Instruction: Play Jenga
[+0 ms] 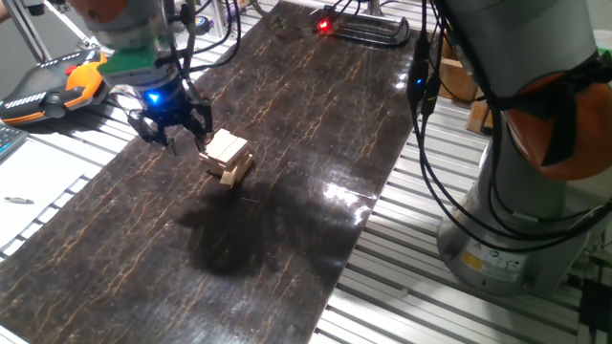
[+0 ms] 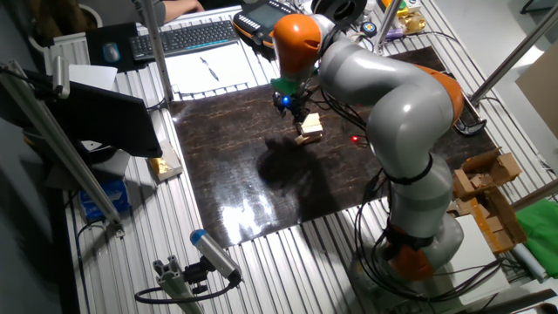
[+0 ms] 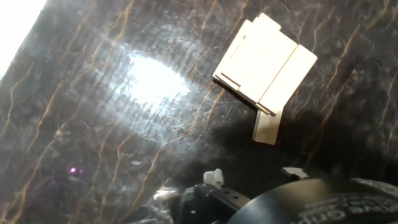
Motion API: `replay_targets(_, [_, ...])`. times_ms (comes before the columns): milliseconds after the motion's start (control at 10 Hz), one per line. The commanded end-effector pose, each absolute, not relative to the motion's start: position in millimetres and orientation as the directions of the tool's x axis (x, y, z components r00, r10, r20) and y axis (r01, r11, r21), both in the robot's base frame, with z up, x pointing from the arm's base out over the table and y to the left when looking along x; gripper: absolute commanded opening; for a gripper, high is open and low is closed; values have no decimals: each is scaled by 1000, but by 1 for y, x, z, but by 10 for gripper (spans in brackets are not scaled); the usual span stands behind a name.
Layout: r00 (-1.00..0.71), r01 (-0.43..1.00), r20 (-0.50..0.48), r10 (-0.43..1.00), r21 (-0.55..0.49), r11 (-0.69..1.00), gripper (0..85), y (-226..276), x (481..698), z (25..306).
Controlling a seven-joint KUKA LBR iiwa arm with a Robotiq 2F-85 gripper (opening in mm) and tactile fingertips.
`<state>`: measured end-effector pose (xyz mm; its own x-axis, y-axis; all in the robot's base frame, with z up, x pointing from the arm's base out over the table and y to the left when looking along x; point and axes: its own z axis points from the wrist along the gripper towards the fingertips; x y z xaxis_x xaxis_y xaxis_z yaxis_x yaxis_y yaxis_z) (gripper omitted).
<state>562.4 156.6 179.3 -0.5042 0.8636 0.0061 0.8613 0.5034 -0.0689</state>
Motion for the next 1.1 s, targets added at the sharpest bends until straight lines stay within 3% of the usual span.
replay_targets(0, [-491, 869, 6, 871, -67, 490, 563, 157, 563, 178])
replay_targets(400, [-456, 887, -2, 890, -80, 454, 623, 155, 564, 166])
replay_targets(1000, [-439, 898, -25, 898, -49, 437, 673, 139, 549, 119])
